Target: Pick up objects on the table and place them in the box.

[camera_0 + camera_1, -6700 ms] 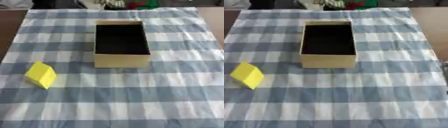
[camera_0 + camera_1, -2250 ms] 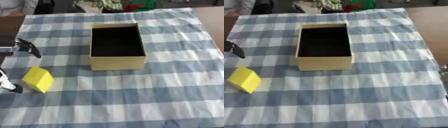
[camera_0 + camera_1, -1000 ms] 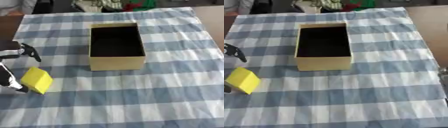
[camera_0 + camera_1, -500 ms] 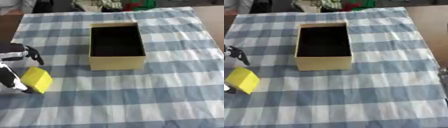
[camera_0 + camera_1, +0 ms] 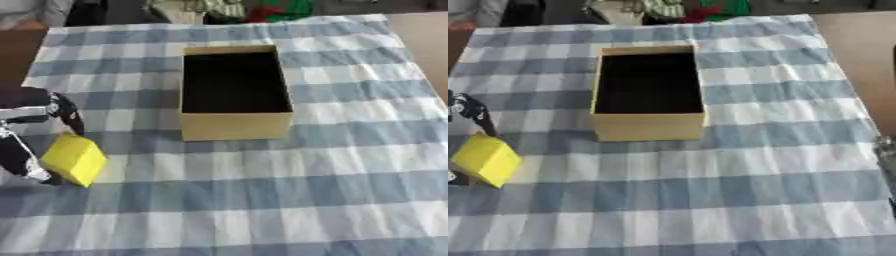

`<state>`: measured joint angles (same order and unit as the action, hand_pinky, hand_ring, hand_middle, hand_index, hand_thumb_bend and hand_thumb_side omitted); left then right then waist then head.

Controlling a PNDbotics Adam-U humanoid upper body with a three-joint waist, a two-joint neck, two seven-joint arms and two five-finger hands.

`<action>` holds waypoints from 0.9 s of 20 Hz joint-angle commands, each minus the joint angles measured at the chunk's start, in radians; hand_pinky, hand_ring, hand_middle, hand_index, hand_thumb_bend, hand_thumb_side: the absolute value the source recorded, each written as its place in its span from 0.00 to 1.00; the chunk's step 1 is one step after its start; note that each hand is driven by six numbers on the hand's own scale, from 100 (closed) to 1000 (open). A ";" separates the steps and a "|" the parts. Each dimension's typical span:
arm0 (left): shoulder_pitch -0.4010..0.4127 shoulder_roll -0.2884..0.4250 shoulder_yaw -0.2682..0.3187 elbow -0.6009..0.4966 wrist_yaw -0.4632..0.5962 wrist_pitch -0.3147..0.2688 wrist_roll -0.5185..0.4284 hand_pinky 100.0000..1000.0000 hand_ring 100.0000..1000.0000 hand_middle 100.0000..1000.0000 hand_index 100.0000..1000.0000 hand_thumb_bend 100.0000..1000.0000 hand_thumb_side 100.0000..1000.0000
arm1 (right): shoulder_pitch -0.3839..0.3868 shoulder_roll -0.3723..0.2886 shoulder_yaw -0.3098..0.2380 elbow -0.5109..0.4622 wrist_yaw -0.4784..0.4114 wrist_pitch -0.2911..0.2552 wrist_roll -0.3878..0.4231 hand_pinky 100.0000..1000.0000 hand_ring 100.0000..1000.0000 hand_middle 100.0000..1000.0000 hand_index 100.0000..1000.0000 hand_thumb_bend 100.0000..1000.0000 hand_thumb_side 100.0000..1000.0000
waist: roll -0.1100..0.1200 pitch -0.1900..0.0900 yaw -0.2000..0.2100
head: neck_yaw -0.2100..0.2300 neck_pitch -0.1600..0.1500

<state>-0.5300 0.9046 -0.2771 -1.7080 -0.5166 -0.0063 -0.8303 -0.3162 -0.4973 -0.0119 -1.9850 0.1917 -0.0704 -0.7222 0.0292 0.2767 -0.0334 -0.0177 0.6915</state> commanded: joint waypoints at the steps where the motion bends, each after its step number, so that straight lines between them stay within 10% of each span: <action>1: -0.011 0.012 -0.004 0.007 -0.001 -0.003 -0.012 0.81 0.73 0.59 0.65 0.51 0.00 | -0.007 -0.014 -0.006 -0.015 -0.004 -0.003 0.000 0.80 0.74 0.71 0.79 0.00 0.59 | -0.002 -0.015 0.000 | 0.004 -0.009; 12: -0.008 -0.014 -0.019 0.026 -0.008 0.050 0.064 0.76 0.60 0.43 0.50 0.44 0.00 | 0.000 -0.009 -0.007 -0.015 -0.003 0.000 0.000 0.80 0.74 0.71 0.80 0.00 0.59 | -0.003 -0.013 -0.002 | 0.005 -0.011; 18: 0.003 -0.011 -0.021 0.021 -0.017 0.032 0.051 0.80 0.73 0.66 0.76 0.63 0.01 | 0.002 -0.009 -0.007 -0.015 -0.001 0.002 0.005 0.80 0.74 0.71 0.79 0.00 0.59 | -0.002 -0.012 -0.003 | 0.002 -0.011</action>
<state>-0.5260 0.8783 -0.2953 -1.6841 -0.5259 0.0327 -0.7756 -0.3076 -0.4912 -0.0120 -1.9850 0.1913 -0.0679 -0.7199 0.0289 0.2778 -0.0357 -0.0154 0.6911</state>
